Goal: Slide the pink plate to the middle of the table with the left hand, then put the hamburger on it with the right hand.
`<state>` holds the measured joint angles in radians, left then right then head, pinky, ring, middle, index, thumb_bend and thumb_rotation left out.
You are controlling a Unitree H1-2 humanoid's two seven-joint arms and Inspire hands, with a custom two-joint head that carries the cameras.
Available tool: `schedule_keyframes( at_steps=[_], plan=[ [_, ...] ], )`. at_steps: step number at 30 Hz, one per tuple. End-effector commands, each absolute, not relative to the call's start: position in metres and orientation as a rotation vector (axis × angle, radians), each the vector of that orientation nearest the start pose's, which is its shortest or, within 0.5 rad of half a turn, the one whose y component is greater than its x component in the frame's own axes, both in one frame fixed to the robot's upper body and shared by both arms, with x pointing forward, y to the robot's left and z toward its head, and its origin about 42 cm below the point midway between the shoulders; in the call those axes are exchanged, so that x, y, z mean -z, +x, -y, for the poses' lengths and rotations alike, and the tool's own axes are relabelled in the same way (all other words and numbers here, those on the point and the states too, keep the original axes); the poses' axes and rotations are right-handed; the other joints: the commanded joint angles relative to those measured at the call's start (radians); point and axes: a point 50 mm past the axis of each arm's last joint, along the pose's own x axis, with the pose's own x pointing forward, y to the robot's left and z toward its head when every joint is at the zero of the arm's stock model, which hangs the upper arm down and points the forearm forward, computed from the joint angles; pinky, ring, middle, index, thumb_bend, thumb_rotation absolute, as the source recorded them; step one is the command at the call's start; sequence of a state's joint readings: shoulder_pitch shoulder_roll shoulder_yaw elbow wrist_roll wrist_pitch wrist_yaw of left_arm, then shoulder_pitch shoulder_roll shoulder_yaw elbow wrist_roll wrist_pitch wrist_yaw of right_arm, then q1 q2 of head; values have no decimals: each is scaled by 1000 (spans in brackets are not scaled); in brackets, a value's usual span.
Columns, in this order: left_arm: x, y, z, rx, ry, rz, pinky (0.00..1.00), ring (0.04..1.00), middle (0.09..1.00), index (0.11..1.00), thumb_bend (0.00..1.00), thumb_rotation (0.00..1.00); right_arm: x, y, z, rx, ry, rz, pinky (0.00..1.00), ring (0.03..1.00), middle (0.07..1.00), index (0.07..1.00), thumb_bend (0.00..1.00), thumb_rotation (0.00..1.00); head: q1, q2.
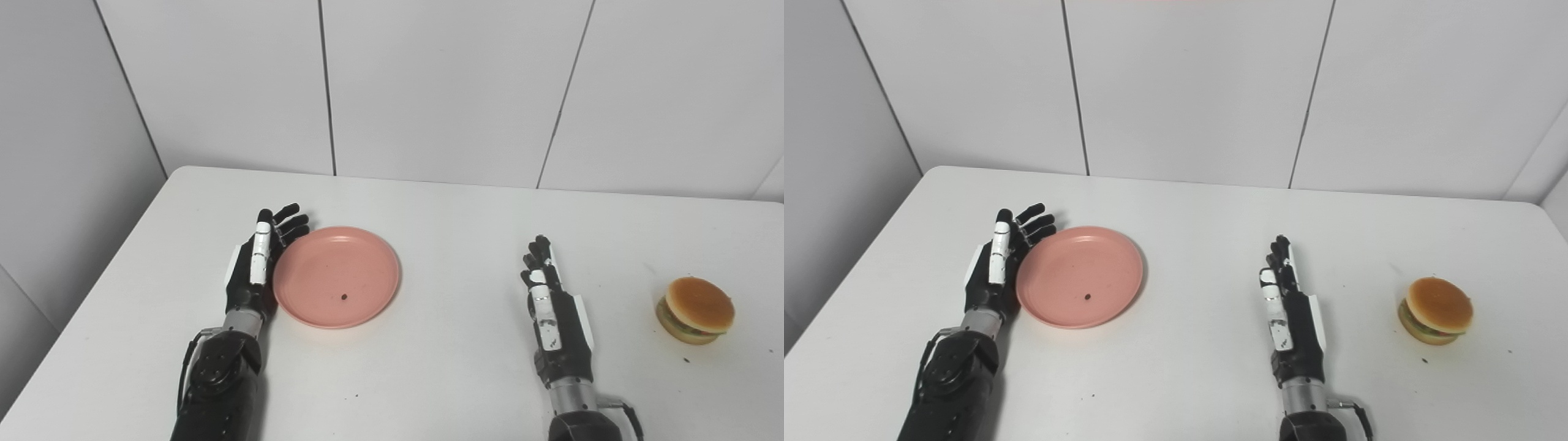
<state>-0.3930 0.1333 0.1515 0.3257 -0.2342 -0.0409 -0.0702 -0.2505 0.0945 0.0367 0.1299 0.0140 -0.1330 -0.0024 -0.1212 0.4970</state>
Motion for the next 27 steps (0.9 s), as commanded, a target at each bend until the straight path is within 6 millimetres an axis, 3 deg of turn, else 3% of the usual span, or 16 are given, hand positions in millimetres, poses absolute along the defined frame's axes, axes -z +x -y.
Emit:
schedule_keyframes(
  at_steps=[1,9,12,19,21,27],
  plan=[
    [-138,404,-264,17,-137,91,821,799,778,756,682,1000,-152,357,129,-118,130,275,1000,990,996,1000,611,873,-22,3],
    [-136,401,-244,51,-156,87,836,806,787,763,674,1000,-155,358,115,-109,90,262,994,1000,1000,1000,606,881,-101,2],
    [-139,398,-236,71,-176,72,836,807,793,772,665,1000,-155,358,111,-87,56,261,949,982,987,992,585,903,-132,-2],
    [-142,388,-220,124,-175,34,876,857,834,822,630,1000,-158,356,104,-47,42,247,915,961,968,951,632,921,-154,-1],
    [-141,385,-215,131,-180,19,896,871,841,827,636,1000,-158,356,103,-44,51,244,923,962,969,947,626,887,-154,-1],
    [-132,377,-196,155,-181,25,887,864,839,828,618,1000,-159,356,106,-48,10,252,927,965,975,955,604,937,-156,3]
  ],
)
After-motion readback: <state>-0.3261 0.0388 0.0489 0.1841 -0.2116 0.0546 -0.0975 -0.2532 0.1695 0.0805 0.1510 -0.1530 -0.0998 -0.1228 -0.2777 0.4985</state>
